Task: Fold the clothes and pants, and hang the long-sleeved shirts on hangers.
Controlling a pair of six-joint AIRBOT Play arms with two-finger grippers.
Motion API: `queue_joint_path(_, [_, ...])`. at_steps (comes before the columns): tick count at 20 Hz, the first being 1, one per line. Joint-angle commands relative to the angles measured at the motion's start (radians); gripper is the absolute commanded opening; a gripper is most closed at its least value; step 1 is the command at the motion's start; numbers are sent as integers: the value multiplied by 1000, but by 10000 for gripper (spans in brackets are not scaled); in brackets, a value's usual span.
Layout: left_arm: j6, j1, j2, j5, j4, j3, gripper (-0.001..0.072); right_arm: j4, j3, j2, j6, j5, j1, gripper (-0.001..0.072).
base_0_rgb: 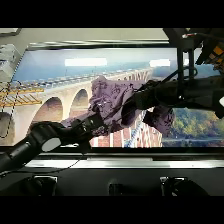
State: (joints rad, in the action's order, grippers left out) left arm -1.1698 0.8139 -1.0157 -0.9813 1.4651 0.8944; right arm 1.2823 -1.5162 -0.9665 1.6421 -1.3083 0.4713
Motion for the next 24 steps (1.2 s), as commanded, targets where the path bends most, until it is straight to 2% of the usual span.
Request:
queue_joint_path(1, [-21, 66, -50, 71, 2, 1, 20, 13, 0, 0, 22, 2, 0, 44])
queue_joint_path(2, [-27, 74, -53, 99, 2, 1, 19, 23, 0, 0, 44, 0, 0, 44])
queue_joint_path(4, [-95, 69, -53, 169, 2, 1, 20, 26, 0, 0, 49, -12, 0, 45])
queue_joint_path(6, [-114, 64, -56, 214, 2, 1, 20, 26, 0, 0, 70, -28, 0, 46])
queue_joint_path(8, [-114, 65, -72, 224, 1, 1, 20, -5, 0, -1, 75, -28, 1, 46])
queue_joint_path(15, [-212, 64, -110, 278, 2, 1, 20, -48, 0, -3, 74, -38, 1, 55])
queue_joint_path(16, [-217, 65, -111, 280, 2, 1, 19, -48, 0, -3, 75, -42, 0, 156])
queue_joint_path(17, [-223, 65, -111, 283, 2, 1, 20, -45, 0, -3, 76, -47, 0, 300])
queue_joint_path(18, [-223, 65, -111, 290, 2, 1, 20, -35, 0, -3, 84, -52, 0, 486])
queue_joint_path(19, [-223, 65, -111, 296, 2, 1, 19, -23, 0, -3, 97, -60, 0, 546])
queue_joint_path(24, [-223, 65, -111, 309, 2, 1, 19, 187, -91, -2, 175, -102, -1, 642])
